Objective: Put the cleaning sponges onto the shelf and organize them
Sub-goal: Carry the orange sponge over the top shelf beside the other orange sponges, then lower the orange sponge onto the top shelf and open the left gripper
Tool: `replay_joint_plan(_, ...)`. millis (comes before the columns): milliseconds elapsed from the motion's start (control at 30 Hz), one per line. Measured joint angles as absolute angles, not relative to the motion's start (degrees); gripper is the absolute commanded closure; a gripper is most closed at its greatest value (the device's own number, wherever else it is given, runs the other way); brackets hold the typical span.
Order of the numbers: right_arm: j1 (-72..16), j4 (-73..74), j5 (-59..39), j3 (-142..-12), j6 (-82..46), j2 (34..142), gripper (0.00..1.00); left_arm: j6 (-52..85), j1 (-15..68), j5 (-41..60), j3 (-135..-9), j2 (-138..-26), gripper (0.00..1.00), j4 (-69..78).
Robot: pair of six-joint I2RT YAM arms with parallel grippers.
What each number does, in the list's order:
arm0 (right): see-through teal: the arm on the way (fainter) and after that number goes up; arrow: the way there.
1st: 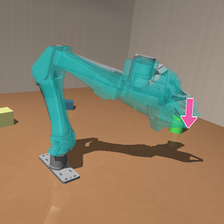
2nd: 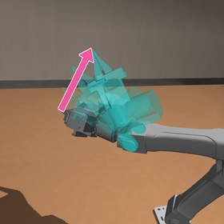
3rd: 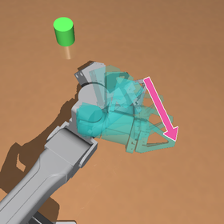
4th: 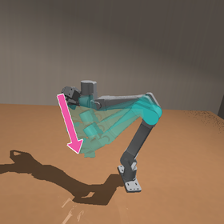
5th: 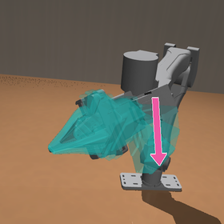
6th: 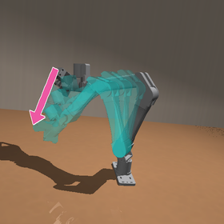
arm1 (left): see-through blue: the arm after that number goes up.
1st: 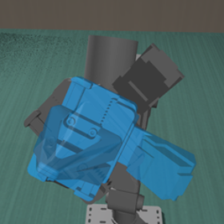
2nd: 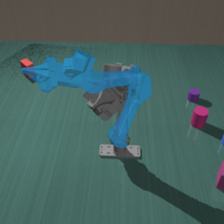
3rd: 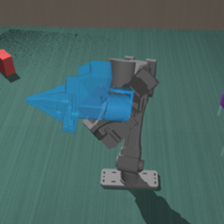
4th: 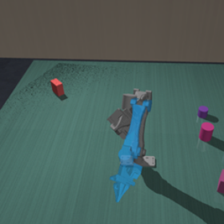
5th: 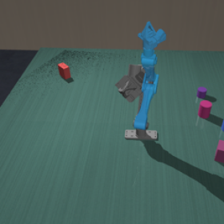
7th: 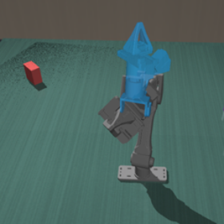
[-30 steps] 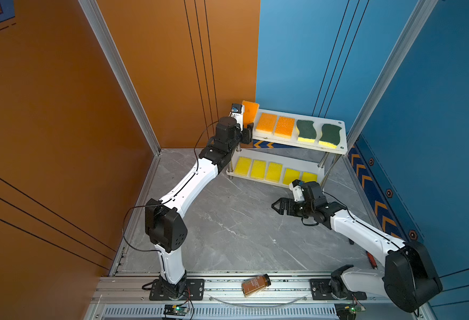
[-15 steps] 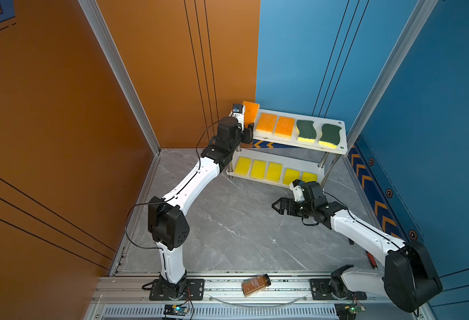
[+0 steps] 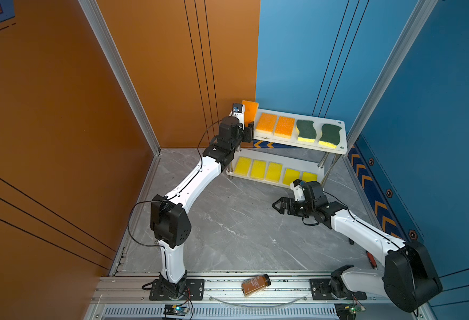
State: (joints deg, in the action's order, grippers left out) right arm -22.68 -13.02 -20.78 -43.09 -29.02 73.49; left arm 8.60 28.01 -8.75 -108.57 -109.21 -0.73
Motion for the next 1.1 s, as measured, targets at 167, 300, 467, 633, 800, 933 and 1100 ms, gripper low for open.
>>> replay_joint_plan(167, -22.4, -13.0, -20.8, -42.6, -29.0, 73.3, 0.0, 8.8, 28.0, -8.8, -108.7, -109.4, 0.33, -0.5)
replay_joint_plan(300, -22.4, -13.0, -20.8, -42.4, -29.0, 73.3, 0.0, 8.8, 28.0, -8.9, -108.7, -109.4, 0.32, -0.6)
replay_joint_plan(467, -22.4, -13.0, -20.8, -42.4, -29.0, 73.3, 0.0, 8.8, 28.0, -9.0, -108.7, -109.4, 0.31, -0.6)
replay_joint_plan(633, -22.4, -13.0, -20.8, -42.3, -29.0, 73.3, 0.0, 8.8, 28.0, -9.0, -108.7, -109.4, 0.31, -0.6)
replay_joint_plan(800, -22.2, -13.0, -20.8, -42.2, -29.0, 73.3, 0.0, 8.8, 28.0, -9.0, -108.7, -109.4, 0.29, -0.6)
replay_joint_plan(933, -22.1, -13.0, -20.8, -42.2, -29.0, 73.3, 0.0, 8.8, 28.0, -9.0, -108.7, -109.4, 0.28, -0.5)
replay_joint_plan(1100, -22.1, -13.0, -20.8, -42.1, -29.0, 73.3, 0.0, 8.8, 28.0, -9.0, -108.7, -109.4, 0.27, -0.4)
